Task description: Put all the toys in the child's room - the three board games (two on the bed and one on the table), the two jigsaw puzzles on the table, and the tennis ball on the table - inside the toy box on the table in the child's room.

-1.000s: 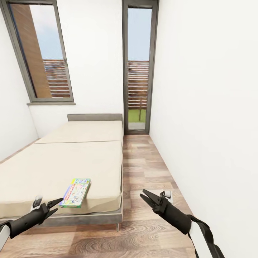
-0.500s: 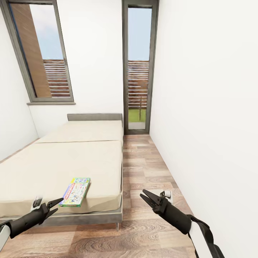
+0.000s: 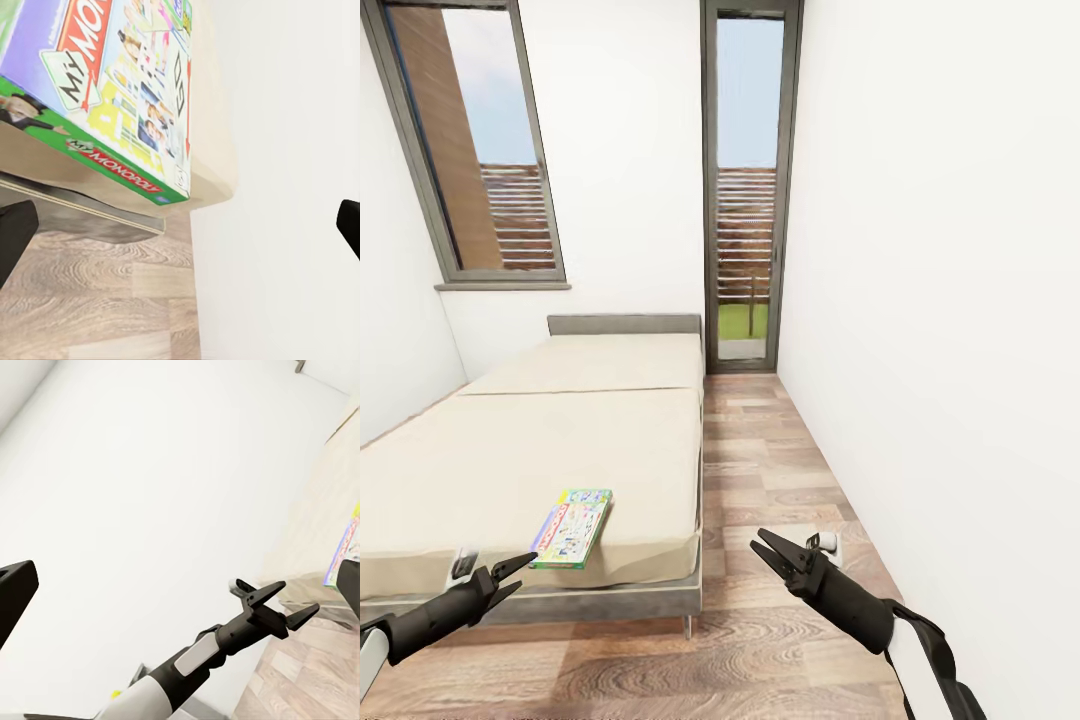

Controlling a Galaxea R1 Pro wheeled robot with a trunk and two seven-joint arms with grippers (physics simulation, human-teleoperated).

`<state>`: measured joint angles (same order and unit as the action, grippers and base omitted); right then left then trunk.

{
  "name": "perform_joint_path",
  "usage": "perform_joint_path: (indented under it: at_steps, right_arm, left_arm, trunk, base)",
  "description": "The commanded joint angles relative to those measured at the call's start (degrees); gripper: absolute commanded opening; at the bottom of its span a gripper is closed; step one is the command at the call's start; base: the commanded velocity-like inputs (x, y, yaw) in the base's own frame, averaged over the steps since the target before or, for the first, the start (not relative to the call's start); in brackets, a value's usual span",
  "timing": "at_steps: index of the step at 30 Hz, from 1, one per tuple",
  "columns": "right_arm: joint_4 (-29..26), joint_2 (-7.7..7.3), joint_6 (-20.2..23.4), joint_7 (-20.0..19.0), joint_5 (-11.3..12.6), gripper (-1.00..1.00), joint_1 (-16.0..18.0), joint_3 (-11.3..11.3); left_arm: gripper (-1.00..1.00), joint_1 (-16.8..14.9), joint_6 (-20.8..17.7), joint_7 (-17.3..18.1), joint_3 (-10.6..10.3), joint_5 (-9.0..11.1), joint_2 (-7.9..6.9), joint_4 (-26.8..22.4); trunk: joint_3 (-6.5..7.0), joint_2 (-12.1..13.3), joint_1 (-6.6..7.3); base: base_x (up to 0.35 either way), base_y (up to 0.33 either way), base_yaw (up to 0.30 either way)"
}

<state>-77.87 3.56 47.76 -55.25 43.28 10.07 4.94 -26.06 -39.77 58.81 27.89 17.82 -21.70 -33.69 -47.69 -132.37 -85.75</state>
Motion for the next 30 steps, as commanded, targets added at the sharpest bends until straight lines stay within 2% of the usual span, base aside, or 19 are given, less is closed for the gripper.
perform_joint_path:
  at_steps: [1,4,20,30]
  right_arm:
    - [0.0,0.05,0.3,-0.12,0.05,1.0,0.04,0.1]
    - [0.0,0.05,0.3,-0.12,0.05,1.0,0.04,0.08]
    - [0.0,0.05,0.26,-0.12,0.05,1.0,0.04,0.07]
    - [0.0,0.05,0.26,-0.12,0.05,1.0,0.04,0.07]
  left_arm:
    - [1.0,-0.04,-0.39,0.08,0.06,0.2,0.0,0.02]
    - [1.0,-0.04,-0.39,0.08,0.06,0.2,-0.01,0.02]
    - [1.0,-0.04,-0.33,0.05,0.07,0.18,-0.01,0.02]
    - [1.0,-0.04,-0.28,0.0,0.08,0.12,0.06,0.02]
  trunk:
    - [-0.24,-0.44,-0.21]
    - [-0.78,-1.64,-0.87]
    - [-0.78,-1.64,-0.87]
    - [-0.78,-1.64,-0.87]
  base:
    - [0.0,0.0,0.0]
    - [0.0,0.0,0.0]
    - [0.004,0.0,0.0]
    - [0.151,0.037,0.0]
